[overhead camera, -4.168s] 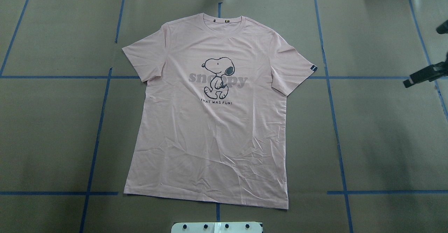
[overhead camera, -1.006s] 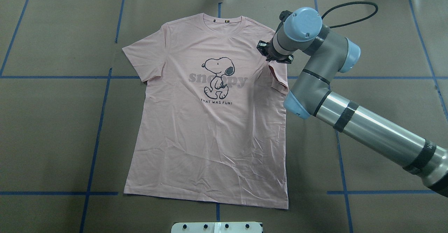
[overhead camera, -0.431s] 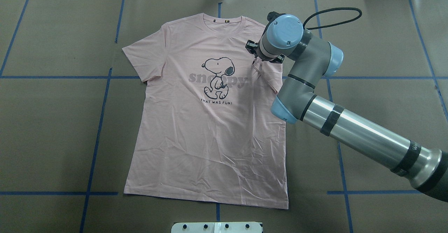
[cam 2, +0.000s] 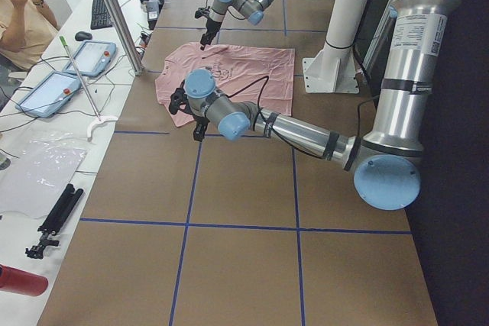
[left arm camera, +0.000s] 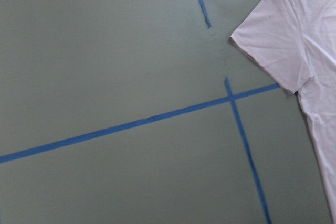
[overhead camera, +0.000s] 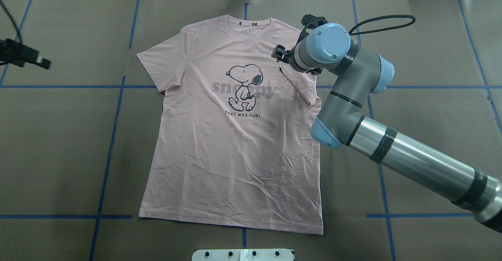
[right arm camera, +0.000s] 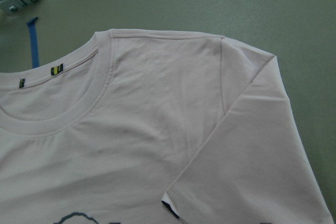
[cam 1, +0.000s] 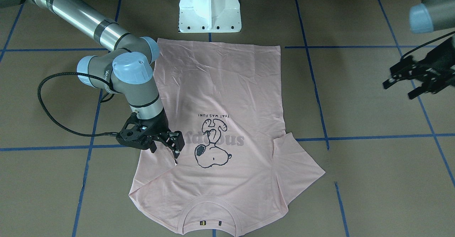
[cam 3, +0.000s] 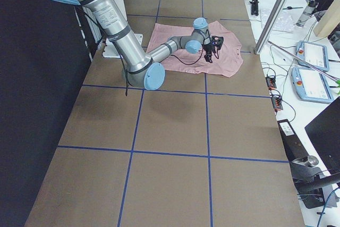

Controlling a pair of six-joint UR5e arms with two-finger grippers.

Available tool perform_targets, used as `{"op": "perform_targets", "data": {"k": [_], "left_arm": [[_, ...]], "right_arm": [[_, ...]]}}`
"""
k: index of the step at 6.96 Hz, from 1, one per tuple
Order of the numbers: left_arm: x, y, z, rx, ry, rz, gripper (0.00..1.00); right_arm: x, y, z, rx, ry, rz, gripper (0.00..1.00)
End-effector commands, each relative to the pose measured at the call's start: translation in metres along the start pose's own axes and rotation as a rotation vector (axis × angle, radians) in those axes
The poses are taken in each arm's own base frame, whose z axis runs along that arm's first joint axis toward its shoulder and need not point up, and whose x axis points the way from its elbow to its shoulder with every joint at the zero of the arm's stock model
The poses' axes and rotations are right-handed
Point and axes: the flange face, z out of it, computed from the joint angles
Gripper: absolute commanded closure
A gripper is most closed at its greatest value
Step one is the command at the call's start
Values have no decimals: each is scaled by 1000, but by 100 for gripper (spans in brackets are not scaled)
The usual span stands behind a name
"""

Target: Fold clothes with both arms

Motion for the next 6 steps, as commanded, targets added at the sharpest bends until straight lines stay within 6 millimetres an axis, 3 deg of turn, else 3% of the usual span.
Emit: {"op": "perform_targets", "data": {"k": [1,2,4,6], "left_arm": [[108,-72,131,26,-95,-81,5],[75,-78,171,56,-63,-48,5],[66,-105,192,166,-95,-92,6],[68,-109,214,223,-168,-93,9]], "right_arm": [[39,22,-52,-68,-70,-16,0],[54,25,-53,-93,-61,-20,0],[53,26,-56,-95,-79,-76,0],[50,32,-57,-98,-84,-72,0]]}}
